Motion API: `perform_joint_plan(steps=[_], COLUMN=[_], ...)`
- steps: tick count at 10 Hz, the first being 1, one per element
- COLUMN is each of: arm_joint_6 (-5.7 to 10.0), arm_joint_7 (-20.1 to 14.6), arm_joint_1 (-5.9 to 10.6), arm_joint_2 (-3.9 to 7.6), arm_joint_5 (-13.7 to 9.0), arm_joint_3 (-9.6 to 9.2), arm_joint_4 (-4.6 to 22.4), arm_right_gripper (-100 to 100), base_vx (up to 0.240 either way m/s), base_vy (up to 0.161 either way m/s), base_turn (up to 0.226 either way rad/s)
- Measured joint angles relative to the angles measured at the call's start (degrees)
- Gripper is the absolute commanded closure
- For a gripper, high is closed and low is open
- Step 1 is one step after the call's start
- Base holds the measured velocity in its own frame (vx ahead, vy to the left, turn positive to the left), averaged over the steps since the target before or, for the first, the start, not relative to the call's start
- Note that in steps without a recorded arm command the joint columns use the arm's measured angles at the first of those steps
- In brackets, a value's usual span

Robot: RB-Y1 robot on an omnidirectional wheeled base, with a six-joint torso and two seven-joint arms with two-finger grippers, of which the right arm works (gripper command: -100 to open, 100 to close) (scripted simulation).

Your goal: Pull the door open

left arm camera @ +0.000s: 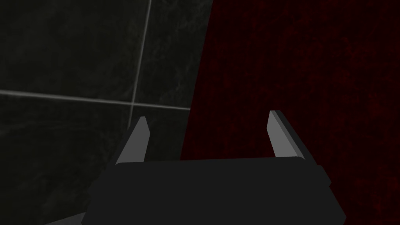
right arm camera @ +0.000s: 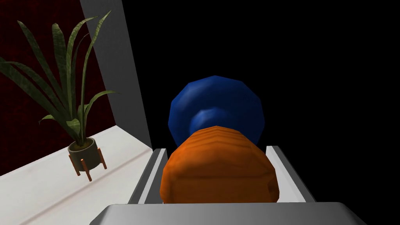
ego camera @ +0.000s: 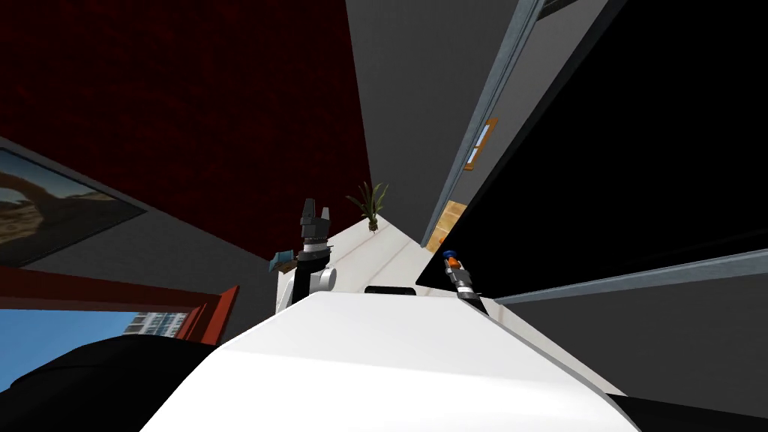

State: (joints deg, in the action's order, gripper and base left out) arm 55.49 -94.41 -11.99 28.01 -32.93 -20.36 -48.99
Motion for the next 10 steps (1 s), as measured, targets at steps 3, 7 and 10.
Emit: perform_joint_plan(steps=[3, 7, 10], arm_joint_6=[0.79, 3.93, 6.51], arm_joint_7=[-1.1, -3.3, -5.1], arm_joint_1=[-0.98, -1.82, -2.61], arm_joint_2=[1.04, 2.77, 4.00], arm_joint_5=[0.5, 1.4, 2.2], arm_joint_3=[-0.99, -2.76, -4.24], arm_joint_4=[-0.1, 0.6, 1.9], arm_right_gripper=[100, 100, 100], base_vx=[-0.152, -0.228, -0.186], base_vy=[-0.028, -0.054, -0.046], base_turn=[0.097, 0.152, 0.102])
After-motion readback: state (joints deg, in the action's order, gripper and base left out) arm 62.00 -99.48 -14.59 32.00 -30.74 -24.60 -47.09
